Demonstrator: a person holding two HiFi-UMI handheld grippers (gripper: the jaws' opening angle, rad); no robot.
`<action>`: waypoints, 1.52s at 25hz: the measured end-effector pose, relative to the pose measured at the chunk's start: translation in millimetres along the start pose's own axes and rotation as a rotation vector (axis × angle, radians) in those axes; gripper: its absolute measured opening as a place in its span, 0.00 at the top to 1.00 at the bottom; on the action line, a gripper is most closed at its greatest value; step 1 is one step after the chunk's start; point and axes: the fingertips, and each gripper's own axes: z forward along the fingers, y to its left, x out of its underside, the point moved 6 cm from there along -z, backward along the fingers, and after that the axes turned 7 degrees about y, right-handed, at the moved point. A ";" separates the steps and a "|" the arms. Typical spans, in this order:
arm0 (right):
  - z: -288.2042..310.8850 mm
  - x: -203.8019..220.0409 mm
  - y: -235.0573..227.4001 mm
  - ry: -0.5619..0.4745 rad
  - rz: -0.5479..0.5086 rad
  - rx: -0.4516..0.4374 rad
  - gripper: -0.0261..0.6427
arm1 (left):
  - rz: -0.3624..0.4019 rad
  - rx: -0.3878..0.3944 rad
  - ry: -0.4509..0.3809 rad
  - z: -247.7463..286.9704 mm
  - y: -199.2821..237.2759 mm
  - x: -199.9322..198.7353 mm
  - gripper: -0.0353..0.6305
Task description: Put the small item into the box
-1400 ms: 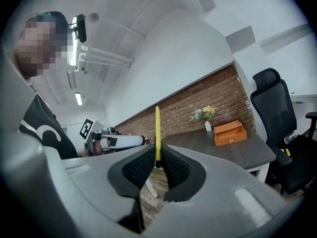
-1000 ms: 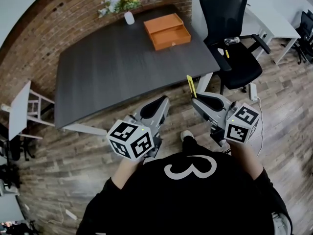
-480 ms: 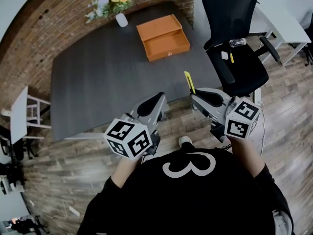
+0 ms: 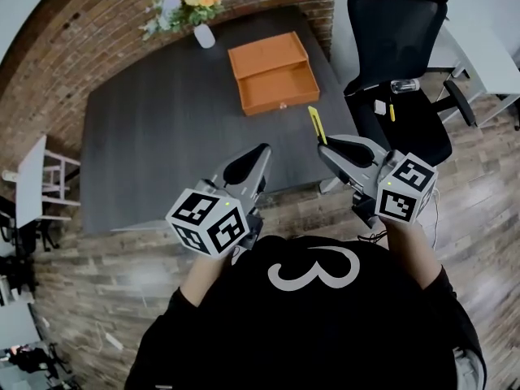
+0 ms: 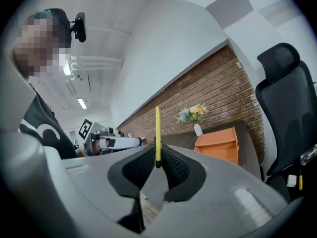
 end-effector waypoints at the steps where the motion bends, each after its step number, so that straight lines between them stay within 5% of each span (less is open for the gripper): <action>1: 2.4 -2.5 -3.8 0.000 -0.004 0.000 0.89 | -0.001 -0.003 0.001 2.2 3.0 -1.2 0.93; 25: 106.7 -41.2 -100.9 0.073 0.065 0.030 0.89 | -0.084 0.000 0.072 75.4 130.2 -42.6 0.93; 38: 159.5 -49.6 -158.8 0.246 -0.145 0.146 0.89 | -0.144 0.014 0.123 106.1 182.9 -35.8 0.93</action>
